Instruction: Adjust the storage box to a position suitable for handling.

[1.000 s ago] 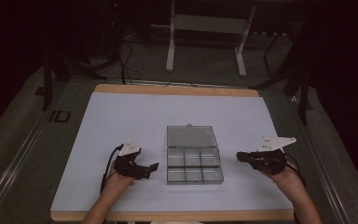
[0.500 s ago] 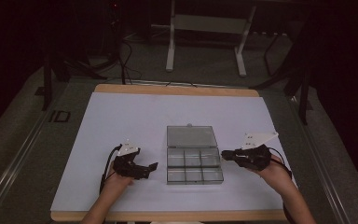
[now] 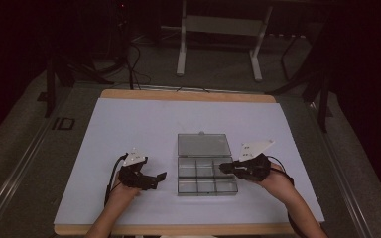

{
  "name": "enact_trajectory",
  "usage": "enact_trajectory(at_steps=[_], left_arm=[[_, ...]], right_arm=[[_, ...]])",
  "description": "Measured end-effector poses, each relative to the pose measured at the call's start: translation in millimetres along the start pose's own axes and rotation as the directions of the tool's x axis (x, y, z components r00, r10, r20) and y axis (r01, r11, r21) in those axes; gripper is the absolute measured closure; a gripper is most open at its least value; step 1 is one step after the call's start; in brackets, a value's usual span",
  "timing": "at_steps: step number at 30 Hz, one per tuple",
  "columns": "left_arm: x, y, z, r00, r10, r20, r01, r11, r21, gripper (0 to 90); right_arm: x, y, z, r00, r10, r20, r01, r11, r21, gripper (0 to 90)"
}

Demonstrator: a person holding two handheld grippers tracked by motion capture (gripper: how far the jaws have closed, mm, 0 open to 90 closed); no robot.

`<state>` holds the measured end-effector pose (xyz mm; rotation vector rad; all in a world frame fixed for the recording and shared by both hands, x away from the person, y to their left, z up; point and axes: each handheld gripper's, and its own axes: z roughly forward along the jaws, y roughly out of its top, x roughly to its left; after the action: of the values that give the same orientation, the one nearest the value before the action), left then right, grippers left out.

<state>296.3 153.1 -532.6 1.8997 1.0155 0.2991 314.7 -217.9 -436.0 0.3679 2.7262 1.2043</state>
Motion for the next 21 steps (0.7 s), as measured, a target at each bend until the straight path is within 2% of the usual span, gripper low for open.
enact_trajectory(at_steps=[4,10,21], left_arm=[[0.3,-0.3,0.5,1.0000,0.005,-0.003,-0.005,1.0000,0.003,2.6],[0.8,-0.7,-0.3,1.0000,0.002,-0.005,-0.002,1.0000,0.000,2.7],[0.8,-0.8,-0.6,1.0000,0.003,-0.008,-0.003,1.0000,-0.001,2.7]], right_arm=[[3.0,1.3,11.1,0.9995,-0.018,-0.028,0.018,1.000,0.010,87.1],[4.9,-2.1,28.3,0.9981,-0.013,-0.061,0.016,0.999,0.038,87.0],[5.8,-13.3,57.6,0.9964,-0.005,-0.085,0.012,0.996,0.091,87.0]])
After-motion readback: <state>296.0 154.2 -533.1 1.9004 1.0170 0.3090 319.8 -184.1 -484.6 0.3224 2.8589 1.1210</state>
